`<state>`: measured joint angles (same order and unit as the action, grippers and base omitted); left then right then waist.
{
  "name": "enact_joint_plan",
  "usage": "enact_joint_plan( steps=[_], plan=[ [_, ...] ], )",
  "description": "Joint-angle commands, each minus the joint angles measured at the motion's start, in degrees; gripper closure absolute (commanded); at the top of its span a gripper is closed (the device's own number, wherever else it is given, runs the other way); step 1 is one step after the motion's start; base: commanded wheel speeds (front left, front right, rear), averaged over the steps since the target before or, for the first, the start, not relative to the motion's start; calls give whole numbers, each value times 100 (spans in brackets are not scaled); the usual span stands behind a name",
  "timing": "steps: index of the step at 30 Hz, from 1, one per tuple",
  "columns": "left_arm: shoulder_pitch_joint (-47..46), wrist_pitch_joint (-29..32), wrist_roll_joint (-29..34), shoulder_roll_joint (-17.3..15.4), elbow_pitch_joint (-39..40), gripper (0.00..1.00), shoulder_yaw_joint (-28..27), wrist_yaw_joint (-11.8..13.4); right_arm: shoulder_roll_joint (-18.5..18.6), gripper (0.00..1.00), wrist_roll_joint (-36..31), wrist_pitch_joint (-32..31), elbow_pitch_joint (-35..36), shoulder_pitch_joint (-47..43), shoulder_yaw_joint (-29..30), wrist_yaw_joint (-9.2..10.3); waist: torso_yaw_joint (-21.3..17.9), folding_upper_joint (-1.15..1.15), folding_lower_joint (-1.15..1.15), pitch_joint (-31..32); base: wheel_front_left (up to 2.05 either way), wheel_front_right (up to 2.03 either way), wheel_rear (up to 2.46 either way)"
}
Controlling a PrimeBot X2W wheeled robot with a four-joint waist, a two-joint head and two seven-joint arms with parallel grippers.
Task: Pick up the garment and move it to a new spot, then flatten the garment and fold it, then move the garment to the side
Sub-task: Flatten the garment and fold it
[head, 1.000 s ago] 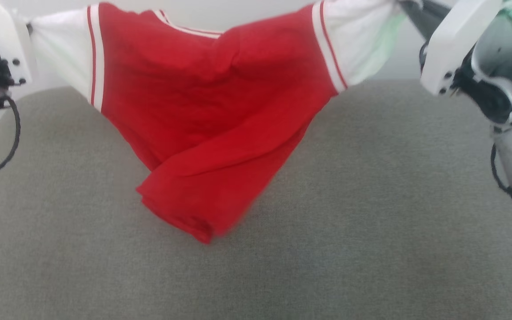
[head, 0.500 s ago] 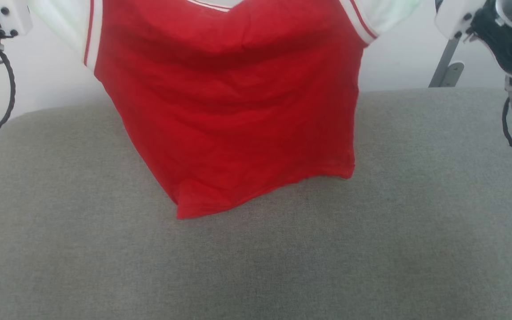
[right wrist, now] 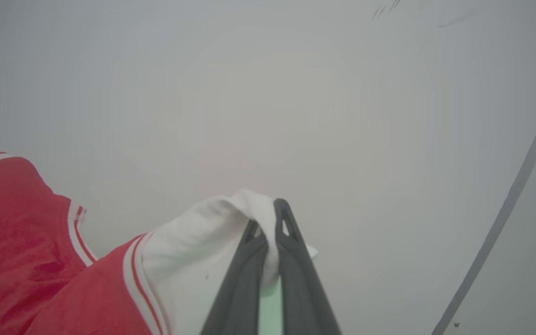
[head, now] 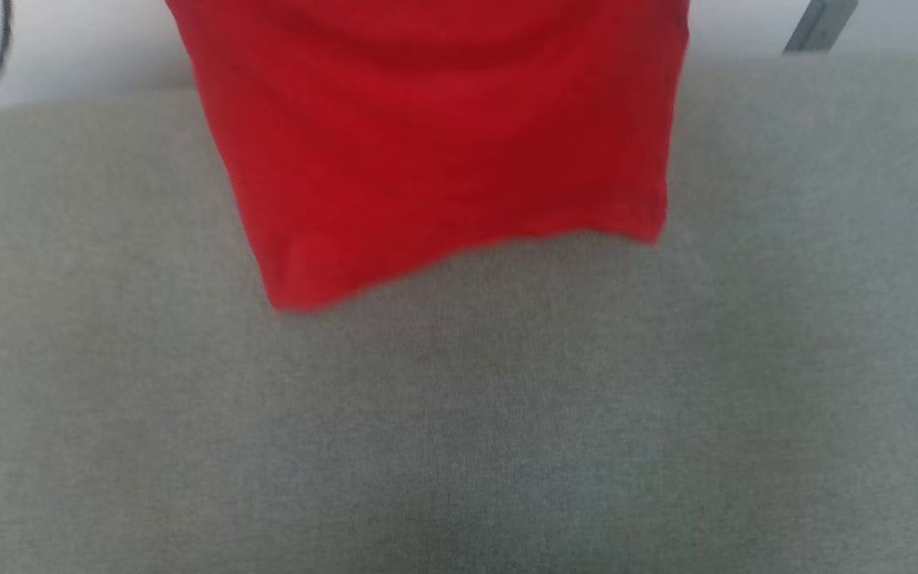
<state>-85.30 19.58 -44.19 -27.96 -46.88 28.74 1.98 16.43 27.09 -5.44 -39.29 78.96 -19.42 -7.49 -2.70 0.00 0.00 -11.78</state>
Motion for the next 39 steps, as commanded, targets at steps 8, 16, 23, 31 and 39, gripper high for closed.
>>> enact_joint_plan(
  steps=[8, 16, 23, 31, 39],
  plan=[
    [-1338, -1349, 377, 275, -485, 100, -118, 1, 50, 100, -785, 1551, -922, 1274, 23, 0, 54, 0, 0, -1239, 0, 0, 0],
    [-1999, -2719, 431, 447, -819, 100, -243, -351, 118, 100, -1559, 2061, -1314, 1940, 181, 0, 235, 0, 0, -1786, 0, 0, 0],
    [-1483, -2947, 434, 610, -1598, 100, -8, -734, -113, 100, -1331, 2067, -1645, 1379, -61, 0, 385, 0, 0, -1797, 0, 0, 0],
    [-282, -2266, 317, 645, -2075, 100, 464, -937, -15, 100, -57, 1493, -1522, 116, -1029, 0, 488, 0, 0, -1280, 0, 0, 0],
    [1434, -1054, -229, 316, -1264, 100, 1032, -939, 799, 100, 1267, 565, -220, -1510, -1861, 0, 576, 0, 0, -695, 0, 0, 0]
  ],
)
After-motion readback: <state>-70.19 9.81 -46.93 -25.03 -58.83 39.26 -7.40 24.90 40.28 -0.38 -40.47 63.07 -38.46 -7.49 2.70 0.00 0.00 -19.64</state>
